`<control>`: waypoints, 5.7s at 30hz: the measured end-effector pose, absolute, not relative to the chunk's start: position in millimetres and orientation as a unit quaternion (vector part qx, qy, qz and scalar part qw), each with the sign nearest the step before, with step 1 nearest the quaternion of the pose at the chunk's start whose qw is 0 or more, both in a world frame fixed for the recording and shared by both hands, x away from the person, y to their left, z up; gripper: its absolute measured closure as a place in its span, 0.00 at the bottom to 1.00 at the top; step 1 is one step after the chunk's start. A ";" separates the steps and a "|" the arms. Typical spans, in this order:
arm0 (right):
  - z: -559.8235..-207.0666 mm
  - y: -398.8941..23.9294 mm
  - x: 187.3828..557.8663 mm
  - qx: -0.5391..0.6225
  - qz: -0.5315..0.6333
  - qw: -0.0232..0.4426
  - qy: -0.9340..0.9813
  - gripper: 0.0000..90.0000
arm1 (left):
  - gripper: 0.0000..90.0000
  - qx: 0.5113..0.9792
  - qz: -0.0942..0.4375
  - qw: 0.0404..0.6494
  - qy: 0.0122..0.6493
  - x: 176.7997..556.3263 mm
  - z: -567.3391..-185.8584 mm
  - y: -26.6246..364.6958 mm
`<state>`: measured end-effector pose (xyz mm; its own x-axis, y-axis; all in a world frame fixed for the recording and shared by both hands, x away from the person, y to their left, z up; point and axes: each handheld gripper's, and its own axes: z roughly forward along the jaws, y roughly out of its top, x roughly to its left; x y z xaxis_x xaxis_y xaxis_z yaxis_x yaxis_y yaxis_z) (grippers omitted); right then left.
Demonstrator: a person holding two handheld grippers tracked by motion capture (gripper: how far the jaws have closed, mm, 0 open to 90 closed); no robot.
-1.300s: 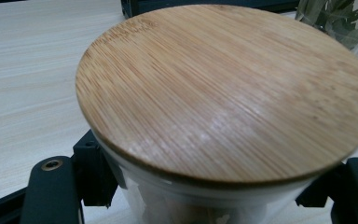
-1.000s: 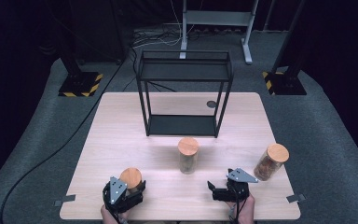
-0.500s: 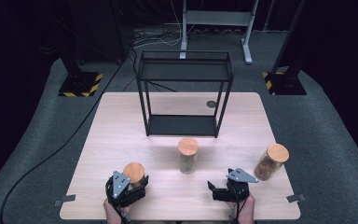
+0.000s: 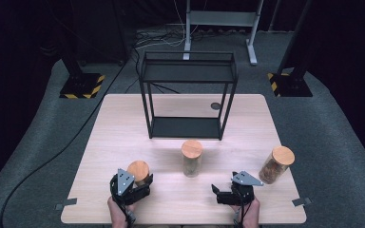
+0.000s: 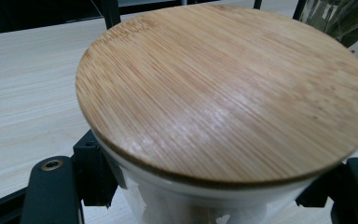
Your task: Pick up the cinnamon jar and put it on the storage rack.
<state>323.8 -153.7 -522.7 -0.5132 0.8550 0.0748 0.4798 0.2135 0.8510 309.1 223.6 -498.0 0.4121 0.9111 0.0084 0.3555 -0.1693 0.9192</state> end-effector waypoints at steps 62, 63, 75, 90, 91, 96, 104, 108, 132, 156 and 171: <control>-522.6 -154.1 322.6 0.441 0.446 0.215 0.749 0.02 | 0.28 0.720 0.283 0.464 0.431 364.0 -486.7 200.8; -522.6 -154.1 322.5 0.441 0.446 0.216 0.749 0.02 | 0.28 0.721 0.283 0.463 0.431 364.7 -486.6 200.4; -522.5 -153.8 322.3 0.440 0.446 0.216 0.749 0.02 | 0.28 0.724 0.275 0.464 0.431 374.4 -488.0 196.5; -522.5 -153.8 322.2 0.439 0.446 0.216 0.749 0.02 | 0.28 0.725 0.271 0.463 0.430 386.9 -488.4 191.2; -522.5 -153.8 322.2 0.440 0.446 0.216 0.749 0.02 | 0.28 0.725 0.271 0.464 0.431 387.7 -488.3 190.5; -522.5 -153.7 322.2 0.439 0.446 0.217 0.749 0.02 | 0.28 0.726 0.268 0.463 0.432 391.4 -489.3 188.6; -522.5 -153.8 322.3 0.439 0.446 0.215 0.749 0.02 | 0.28 0.728 0.267 0.462 0.431 397.9 -488.6 186.3; -522.6 -153.5 322.5 0.438 0.445 0.215 0.751 0.02 | 0.28 0.725 0.269 0.464 0.432 401.2 -488.1 185.8; -522.6 -153.7 322.9 0.439 0.445 0.212 0.752 0.02 | 0.28 0.726 0.264 0.461 0.437 420.7 -490.9 180.0; -522.6 -153.4 322.6 0.439 0.444 0.214 0.751 0.02 | 0.28 0.731 0.271 0.453 0.432 436.1 -492.0 169.1; -522.6 -153.4 322.6 0.438 0.444 0.214 0.751 0.02 | 0.28 0.732 0.277 0.449 0.431 446.5 -492.5 161.3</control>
<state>322.6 -153.4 -522.6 -0.5240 0.8490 0.0680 0.4686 0.2207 0.8554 446.5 161.3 -492.5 0.4756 0.8795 0.0191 0.3819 -0.2259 0.8962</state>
